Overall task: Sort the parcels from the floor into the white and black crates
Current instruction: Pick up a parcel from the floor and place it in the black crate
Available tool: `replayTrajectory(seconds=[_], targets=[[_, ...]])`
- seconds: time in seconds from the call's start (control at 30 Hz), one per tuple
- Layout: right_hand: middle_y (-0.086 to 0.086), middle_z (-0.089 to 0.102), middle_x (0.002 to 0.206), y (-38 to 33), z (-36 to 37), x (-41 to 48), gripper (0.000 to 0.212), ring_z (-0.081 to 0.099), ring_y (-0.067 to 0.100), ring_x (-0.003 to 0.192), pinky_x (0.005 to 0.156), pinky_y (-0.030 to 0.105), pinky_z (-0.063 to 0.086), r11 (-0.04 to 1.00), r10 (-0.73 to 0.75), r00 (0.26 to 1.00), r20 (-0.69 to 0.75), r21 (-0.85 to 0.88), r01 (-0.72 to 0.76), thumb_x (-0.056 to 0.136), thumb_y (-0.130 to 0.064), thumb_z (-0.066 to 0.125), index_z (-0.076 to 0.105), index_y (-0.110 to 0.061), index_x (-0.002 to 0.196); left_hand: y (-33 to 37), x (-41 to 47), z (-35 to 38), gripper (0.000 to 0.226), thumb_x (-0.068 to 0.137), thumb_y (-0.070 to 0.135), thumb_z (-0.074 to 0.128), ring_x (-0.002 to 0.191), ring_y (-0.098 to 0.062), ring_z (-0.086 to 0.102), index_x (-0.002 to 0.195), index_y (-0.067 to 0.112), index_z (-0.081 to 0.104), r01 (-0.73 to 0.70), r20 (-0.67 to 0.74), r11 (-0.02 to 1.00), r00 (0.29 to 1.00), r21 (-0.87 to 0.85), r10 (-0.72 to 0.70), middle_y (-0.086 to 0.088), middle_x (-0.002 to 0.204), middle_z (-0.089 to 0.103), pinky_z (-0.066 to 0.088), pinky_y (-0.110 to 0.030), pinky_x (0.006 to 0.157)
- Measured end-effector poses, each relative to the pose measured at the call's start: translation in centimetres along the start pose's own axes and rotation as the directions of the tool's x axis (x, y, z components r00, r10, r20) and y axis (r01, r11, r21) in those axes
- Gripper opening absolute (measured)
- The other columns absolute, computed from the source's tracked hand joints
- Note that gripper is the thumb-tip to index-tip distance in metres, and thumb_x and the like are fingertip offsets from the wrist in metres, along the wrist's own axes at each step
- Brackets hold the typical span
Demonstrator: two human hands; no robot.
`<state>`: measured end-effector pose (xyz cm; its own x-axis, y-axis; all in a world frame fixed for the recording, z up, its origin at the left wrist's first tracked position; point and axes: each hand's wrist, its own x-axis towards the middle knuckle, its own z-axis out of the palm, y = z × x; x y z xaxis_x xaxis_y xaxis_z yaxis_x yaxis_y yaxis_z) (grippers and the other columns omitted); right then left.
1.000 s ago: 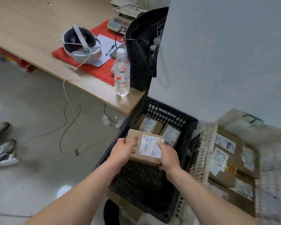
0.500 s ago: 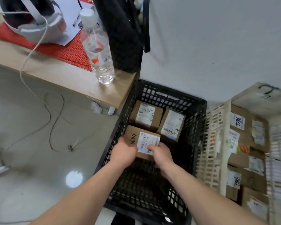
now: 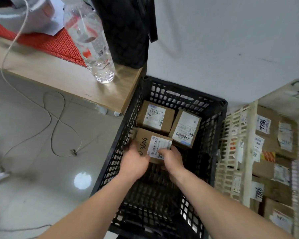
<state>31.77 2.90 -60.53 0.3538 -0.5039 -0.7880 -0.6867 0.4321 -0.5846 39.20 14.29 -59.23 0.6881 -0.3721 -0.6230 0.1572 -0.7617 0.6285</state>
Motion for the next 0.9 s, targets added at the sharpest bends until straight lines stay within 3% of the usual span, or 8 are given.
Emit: replayTrajectory(seconds=[0.17,0.3,0.43,0.53,0.63,0.73,0.83,0.9], targets=[[-0.009,0.074,0.109,0.6,0.2,0.1,0.034,0.068,0.014,0.104,0.101,0.049,0.054,1.000,0.005,1.000,-0.022,0.029,-0.004,0.082,-0.022,0.063,0.069,-0.032,0.114,0.4,1.7,-0.2,0.047,0.093,0.036,0.061,0.119,-0.022,0.061,0.139,0.031,0.050,-0.016,0.074,0.996,0.997,0.091,0.009,0.002,0.133,0.062,0.048,-0.030,0.094],[-0.010,0.072,0.117,0.9,0.4,0.3,0.042,0.065,0.013,0.113,0.105,0.038,0.049,0.998,-0.049,0.998,-0.033,-0.045,0.047,0.087,-0.015,0.064,0.066,-0.031,0.125,0.5,3.0,-0.8,0.045,0.095,0.028,0.058,0.121,-0.024,0.057,0.139,0.027,0.049,-0.013,0.118,0.990,0.993,0.143,-0.004,-0.002,0.136,0.056,0.049,-0.038,0.101],[-0.014,0.068,0.120,0.9,0.2,0.5,0.048,0.060,0.010,0.115,0.096,0.029,0.044,0.987,-0.102,0.995,0.023,-0.125,0.104,0.091,-0.017,0.064,0.059,-0.036,0.134,0.3,1.9,0.3,0.066,0.093,0.031,0.061,0.138,-0.032,0.045,0.151,0.024,0.030,-0.030,-0.018,0.982,0.999,0.187,0.034,-0.009,0.157,0.034,0.046,-0.048,0.109],[-0.008,0.066,0.126,0.8,0.1,0.7,0.045,0.060,0.017,0.120,0.096,0.031,0.048,0.932,-0.158,0.987,-0.030,-0.335,0.139,0.091,-0.019,0.061,0.056,-0.033,0.134,0.5,-0.4,1.4,0.075,0.093,0.024,0.062,0.137,-0.040,0.044,0.154,0.017,0.020,-0.024,-0.135,0.980,0.990,0.199,0.051,-0.016,0.164,0.015,0.046,-0.049,0.107],[0.002,0.055,0.134,-0.1,-0.4,0.8,0.048,0.053,0.027,0.127,0.100,0.040,0.050,0.811,-0.286,0.950,-0.123,-0.559,0.172,0.090,-0.019,0.061,0.049,-0.023,0.136,0.7,-1.5,2.4,0.054,0.090,0.015,0.062,0.112,-0.039,0.057,0.136,0.010,0.035,-0.007,-0.220,0.989,0.975,0.146,0.039,-0.019,0.144,0.034,0.048,-0.042,0.090],[0.007,0.043,0.140,-1.7,-1.2,0.9,0.054,0.044,0.029,0.131,0.101,0.041,0.047,0.623,-0.381,0.924,-0.021,-0.745,0.240,0.092,-0.016,0.060,0.043,-0.024,0.142,1.2,-1.5,3.2,0.046,0.090,0.016,0.061,0.106,-0.037,0.056,0.131,0.008,0.043,0.164,-0.208,0.986,0.964,-0.035,-0.168,-0.017,0.130,0.043,0.044,-0.036,0.085],[0.012,0.032,0.146,-2.9,-2.0,1.6,0.065,0.035,0.033,0.134,0.107,0.046,0.044,0.374,-0.331,0.935,0.129,-0.891,0.255,0.091,-0.016,0.056,0.038,-0.029,0.152,1.2,-0.9,4.1,0.043,0.087,0.022,0.052,0.111,-0.033,0.058,0.129,0.011,0.054,0.314,0.001,0.909,0.945,-0.273,-0.326,-0.014,0.127,0.060,0.048,-0.037,0.096],[0.014,0.030,0.146,-3.7,-2.5,2.4,0.065,0.034,0.035,0.133,0.107,0.049,0.043,0.241,-0.271,0.947,0.174,-0.940,0.242,0.091,-0.018,0.056,0.039,-0.030,0.153,1.5,-0.7,4.6,0.031,0.092,0.013,0.051,0.096,-0.028,0.064,0.121,0.016,0.062,0.422,0.187,0.774,0.906,-0.473,-0.379,-0.013,0.117,0.067,0.052,-0.041,0.094]])
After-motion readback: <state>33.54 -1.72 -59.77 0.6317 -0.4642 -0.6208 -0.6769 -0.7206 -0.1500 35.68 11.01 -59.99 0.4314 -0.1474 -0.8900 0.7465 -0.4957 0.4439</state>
